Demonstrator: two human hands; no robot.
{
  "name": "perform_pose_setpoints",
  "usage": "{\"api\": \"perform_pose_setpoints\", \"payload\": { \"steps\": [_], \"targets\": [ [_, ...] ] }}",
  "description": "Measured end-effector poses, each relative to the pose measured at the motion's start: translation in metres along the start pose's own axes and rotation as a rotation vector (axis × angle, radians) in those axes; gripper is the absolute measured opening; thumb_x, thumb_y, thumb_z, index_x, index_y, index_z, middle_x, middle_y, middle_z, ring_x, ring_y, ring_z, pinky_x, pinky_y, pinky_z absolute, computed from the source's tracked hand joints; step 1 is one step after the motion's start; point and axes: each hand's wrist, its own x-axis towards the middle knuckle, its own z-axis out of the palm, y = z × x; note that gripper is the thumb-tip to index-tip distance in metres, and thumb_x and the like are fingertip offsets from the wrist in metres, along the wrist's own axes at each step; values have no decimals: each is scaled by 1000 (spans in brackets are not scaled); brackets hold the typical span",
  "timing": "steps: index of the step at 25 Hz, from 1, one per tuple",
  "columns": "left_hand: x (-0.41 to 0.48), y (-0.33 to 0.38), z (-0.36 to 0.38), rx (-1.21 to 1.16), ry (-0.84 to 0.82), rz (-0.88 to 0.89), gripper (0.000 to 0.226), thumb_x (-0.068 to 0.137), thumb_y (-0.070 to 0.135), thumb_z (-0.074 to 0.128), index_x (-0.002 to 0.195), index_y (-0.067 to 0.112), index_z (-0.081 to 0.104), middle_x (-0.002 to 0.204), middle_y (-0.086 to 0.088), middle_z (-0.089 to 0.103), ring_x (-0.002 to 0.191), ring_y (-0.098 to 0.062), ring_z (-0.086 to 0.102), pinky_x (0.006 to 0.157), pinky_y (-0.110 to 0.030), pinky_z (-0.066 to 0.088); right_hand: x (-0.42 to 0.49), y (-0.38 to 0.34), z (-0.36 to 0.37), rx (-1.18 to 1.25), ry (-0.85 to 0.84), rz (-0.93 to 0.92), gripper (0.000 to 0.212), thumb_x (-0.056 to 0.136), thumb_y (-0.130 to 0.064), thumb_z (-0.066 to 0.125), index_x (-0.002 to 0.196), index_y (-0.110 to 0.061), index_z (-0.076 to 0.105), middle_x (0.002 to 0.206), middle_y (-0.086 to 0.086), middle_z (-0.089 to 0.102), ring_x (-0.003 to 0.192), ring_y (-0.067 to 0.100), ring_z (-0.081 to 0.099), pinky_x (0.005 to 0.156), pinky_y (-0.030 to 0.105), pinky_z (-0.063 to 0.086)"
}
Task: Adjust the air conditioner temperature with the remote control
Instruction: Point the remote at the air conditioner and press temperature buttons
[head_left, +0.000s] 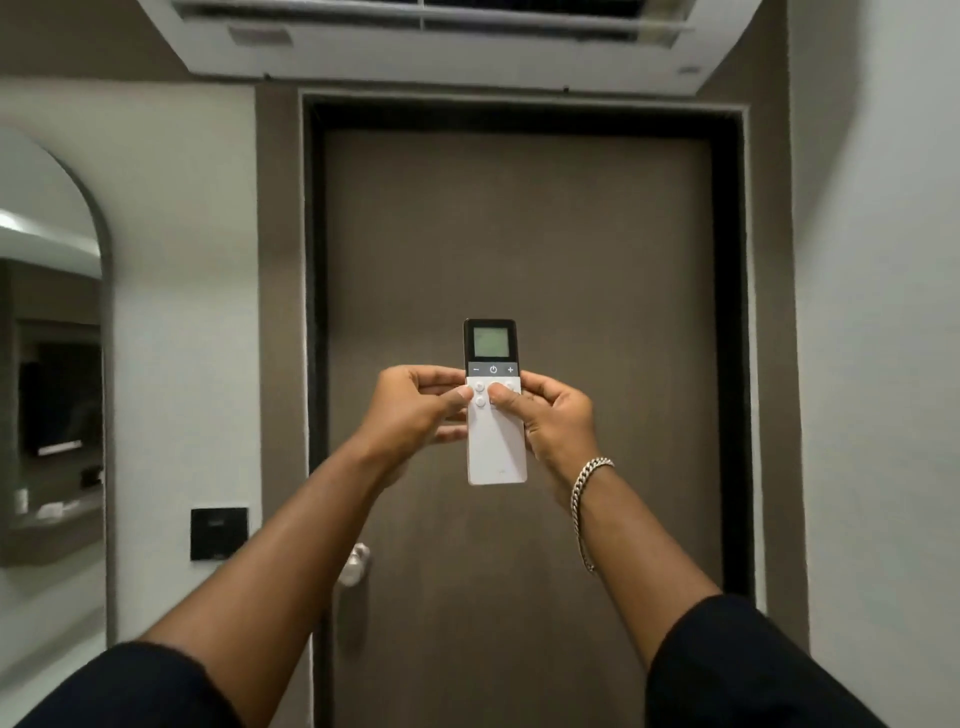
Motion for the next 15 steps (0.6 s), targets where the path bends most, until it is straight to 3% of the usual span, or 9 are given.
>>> {"api": "perform_pose_setpoints", "payload": {
  "steps": [6, 10, 15],
  "targets": [
    [21, 68, -12, 31, -11, 134, 33, 81, 4, 71, 113, -2, 61, 105, -20, 71, 89, -30, 74, 68, -37, 63, 29, -64, 20, -42, -110, -131, 30, 73, -10, 79, 102, -6, 72, 94, 11, 79, 82, 25, 75, 72, 35, 61],
    [28, 81, -11, 26, -9, 182, 32, 81, 5, 71, 111, -2, 62, 103, -19, 72, 86, -28, 75, 67, -36, 63, 35, -84, 27, -58, -77, -155, 32, 73, -4, 77, 104, -1, 70, 98, 18, 77, 84, 32, 73, 82, 46, 58],
    [35, 86, -10, 19, -18, 185, 30, 80, 5, 73, 108, -1, 64, 98, -17, 74, 82, -26, 76, 64, -36, 63, 30, -98, 26, -41, -115, -153, 31, 76, -1, 74, 105, 2, 69, 96, 15, 75, 77, 25, 72, 76, 37, 59]
  ]
}}
